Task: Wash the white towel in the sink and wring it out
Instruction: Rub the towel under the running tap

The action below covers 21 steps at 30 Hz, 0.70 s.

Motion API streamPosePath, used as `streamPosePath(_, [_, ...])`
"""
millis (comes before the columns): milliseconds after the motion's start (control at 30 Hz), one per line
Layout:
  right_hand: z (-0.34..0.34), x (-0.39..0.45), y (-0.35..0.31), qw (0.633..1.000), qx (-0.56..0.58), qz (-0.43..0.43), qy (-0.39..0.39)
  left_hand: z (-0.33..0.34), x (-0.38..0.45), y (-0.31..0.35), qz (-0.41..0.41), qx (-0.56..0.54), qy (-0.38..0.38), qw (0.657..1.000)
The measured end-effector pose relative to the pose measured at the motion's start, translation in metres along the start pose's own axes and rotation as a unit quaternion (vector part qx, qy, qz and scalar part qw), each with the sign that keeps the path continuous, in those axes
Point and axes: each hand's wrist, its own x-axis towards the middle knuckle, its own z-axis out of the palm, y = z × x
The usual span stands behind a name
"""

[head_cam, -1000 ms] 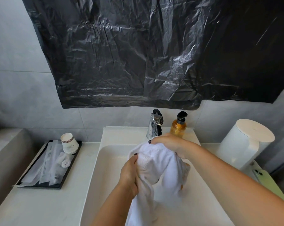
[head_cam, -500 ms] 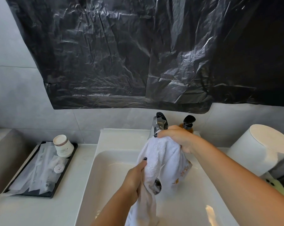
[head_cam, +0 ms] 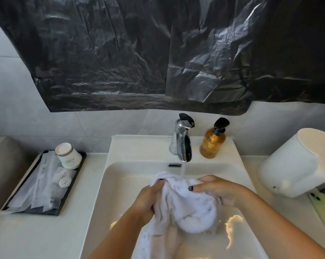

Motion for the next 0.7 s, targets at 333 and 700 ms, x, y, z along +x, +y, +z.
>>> streamPosePath(333, [-0.015, 0.049, 0.019, 0.964, 0.028, -0.090, 0.250, 0.056, 0.018, 0.020, 0.000, 0.033, -0.072, 0.997])
streamPosePath(700, [0.061, 0.014, 0.075, 0.932, -0.078, -0.053, 0.351, 0.092, -0.001, 0.041, 0.014, -0.080, -0.018, 0.997])
